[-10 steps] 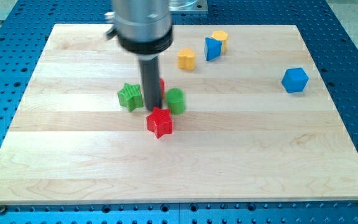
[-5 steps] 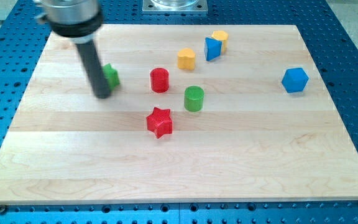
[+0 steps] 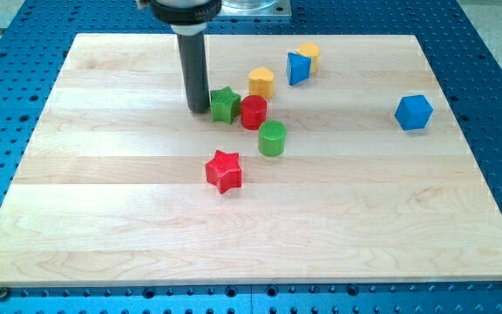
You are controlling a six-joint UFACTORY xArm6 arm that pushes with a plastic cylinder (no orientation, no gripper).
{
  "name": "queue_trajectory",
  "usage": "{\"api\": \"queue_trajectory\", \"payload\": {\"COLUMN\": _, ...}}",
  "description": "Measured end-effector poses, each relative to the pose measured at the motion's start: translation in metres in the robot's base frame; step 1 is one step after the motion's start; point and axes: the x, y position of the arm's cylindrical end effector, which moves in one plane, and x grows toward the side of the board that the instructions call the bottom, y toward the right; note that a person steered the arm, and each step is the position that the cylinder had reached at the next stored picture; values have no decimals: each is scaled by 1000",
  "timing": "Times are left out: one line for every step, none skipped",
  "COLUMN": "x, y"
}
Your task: Move the green star and red circle left to the blue cube
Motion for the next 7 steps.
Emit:
{"api": "queue_trajectory", "payload": {"x": 4, "y": 39}}
{"api": "queue_trajectory", "payload": {"x": 39, "y": 80}}
{"api": "queue_trajectory", "payload": {"x": 28, "y": 22}}
{"api": "queue_trajectory", "payload": {"x": 74, "y": 47}}
{"api": "queue_trajectory", "payload": {"x": 78, "y": 128}}
{"api": "queue_trajectory", "payload": {"x": 42, "y": 179}}
{"api": "queue_trajectory", "payload": {"x": 29, "y": 209}}
